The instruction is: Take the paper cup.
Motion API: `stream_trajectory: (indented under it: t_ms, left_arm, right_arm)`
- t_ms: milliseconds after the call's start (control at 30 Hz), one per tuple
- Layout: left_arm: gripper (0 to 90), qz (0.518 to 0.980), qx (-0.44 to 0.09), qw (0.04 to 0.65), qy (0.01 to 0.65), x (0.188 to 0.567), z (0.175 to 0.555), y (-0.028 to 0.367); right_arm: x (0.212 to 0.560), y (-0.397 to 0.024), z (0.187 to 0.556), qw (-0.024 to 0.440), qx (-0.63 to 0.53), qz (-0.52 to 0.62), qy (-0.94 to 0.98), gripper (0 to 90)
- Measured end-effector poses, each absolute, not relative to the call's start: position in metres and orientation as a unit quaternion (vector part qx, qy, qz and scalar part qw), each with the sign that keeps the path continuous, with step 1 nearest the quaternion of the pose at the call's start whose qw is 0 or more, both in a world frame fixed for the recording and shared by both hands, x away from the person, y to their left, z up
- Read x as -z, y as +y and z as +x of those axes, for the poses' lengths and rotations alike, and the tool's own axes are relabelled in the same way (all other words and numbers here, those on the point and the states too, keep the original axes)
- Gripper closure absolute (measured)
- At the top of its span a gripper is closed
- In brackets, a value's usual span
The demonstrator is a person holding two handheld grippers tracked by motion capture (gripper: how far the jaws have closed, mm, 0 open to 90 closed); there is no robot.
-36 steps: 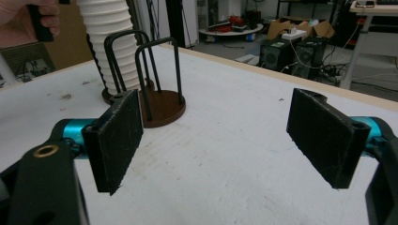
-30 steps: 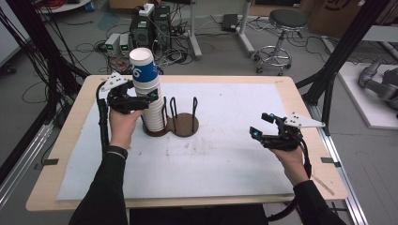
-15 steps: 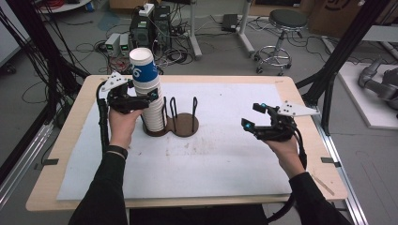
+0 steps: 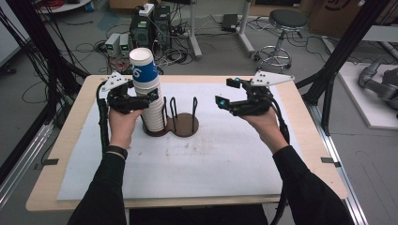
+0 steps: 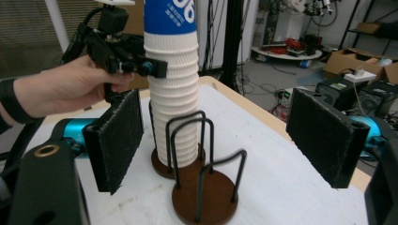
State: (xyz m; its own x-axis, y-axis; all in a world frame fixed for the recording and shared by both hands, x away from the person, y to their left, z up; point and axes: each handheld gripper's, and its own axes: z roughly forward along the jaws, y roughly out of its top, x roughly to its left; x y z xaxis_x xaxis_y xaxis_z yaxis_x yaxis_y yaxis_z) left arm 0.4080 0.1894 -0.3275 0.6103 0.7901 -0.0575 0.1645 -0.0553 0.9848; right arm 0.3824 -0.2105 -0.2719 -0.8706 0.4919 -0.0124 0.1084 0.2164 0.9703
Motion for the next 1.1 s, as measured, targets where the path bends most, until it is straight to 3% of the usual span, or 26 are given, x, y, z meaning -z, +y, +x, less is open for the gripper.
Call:
stream_trajectory:
  t_ms: [533, 1100]
  left_arm:
    - [11.1, 0.676, -0.268, 0.588, 0.354, 0.327, 0.408, 0.189]
    - [11.1, 0.677, -0.267, 0.587, 0.354, 0.327, 0.408, 0.189]
  right_arm:
    - [0.229, -0.123, 0.415, 0.153, -0.593, 0.163, 0.774, 19.7]
    - [0.208, -0.040, 0.442, 0.135, -0.569, 0.172, 0.793, 19.6]
